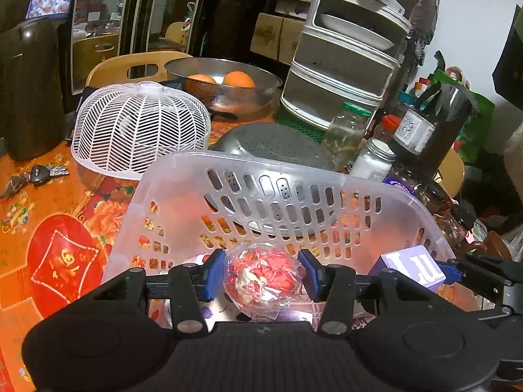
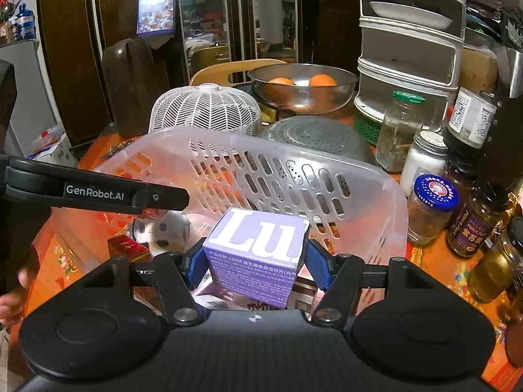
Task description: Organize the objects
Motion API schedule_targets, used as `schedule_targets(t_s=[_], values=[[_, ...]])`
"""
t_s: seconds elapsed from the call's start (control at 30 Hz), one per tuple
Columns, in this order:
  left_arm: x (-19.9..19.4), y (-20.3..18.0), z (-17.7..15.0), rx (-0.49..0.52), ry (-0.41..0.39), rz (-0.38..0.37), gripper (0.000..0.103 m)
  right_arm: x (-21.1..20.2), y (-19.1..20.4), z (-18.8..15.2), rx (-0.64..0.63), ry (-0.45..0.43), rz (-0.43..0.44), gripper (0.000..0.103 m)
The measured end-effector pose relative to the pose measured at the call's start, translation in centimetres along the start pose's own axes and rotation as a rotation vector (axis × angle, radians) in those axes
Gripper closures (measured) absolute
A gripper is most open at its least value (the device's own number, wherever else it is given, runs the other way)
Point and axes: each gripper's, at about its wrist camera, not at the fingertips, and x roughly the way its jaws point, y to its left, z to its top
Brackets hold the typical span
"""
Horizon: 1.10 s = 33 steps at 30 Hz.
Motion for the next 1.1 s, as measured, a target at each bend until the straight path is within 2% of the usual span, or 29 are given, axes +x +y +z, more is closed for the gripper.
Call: schedule_targets(t_s=[0.07,0.17,0.27,0.33,0.4,0.47,0.57,0.67,0.73,0.8,0.87,0.93,1.03,1.1], values=[[-0.1,0.0,-0.2,0.009,-0.003,-0.015,0.032,-0.2,0.1,-0.1,0.005,-0.010,0.008,0.034],[-0.6,-0.3,-0.4,0.027,-0.023,-0.031,0.023,-0.7,0.2,-0.1,0.000,-0.039,0.002,0.009],[-1.7,-0.7,-0.8,0.044,-0.065,-0.028,0.017,-1.7,0.4,-0.2,-0.013,-0.082,-0.019,0.007],[-3.1,-1.0,-1.1,0.062,-0.116,-0.021,0.017,-2.6,0.3,-0.3,-0.011,-0.107,-0.029,0.000],[-5.3,-1.1,-1.8,0.085,-0.187,-0.018,0.017,-4.0,0.3,-0.7,-0.016,-0.154,-0.047,0.000],[-7.4,-1.3,-2.5,0.119,-0.249,-0.006,0.007,-5.4,0.1,-1.1,-0.009,-0.194,-0.042,0.000],[-10.0,-1.3,-3.6,0.147,-0.299,-0.003,0.000,-7.3,-0.3,-2.0,0.029,-0.232,-0.028,0.000],[-11.6,-1.0,-4.6,0.153,-0.291,-0.068,0.000,-8.4,0.3,-2.8,0.010,-0.227,-0.087,0.000],[-12.3,-1.3,-5.1,0.159,-0.291,-0.033,0.000,-8.8,0.8,-3.3,-0.012,-0.227,-0.138,0.000],[-12.8,-2.2,-5.6,0.180,-0.272,0.039,0.000,-9.3,1.2,-3.8,-0.002,-0.233,-0.162,0.000],[-13.3,-3.1,-6.0,0.214,-0.271,0.069,0.000,-10.0,1.3,-4.3,0.026,-0.236,-0.152,0.000],[-14.0,-3.9,-6.5,0.245,-0.275,0.068,0.000,-10.6,1.5,-4.7,0.038,-0.259,-0.136,0.000],[-14.9,-4.9,-7.3,0.250,-0.276,0.052,0.000,-12.0,2.1,-5.5,0.041,-0.307,-0.113,0.000],[-15.3,-5.2,-7.9,0.241,-0.266,0.055,0.000,-12.8,2.4,-5.7,0.055,-0.301,-0.101,0.000]])
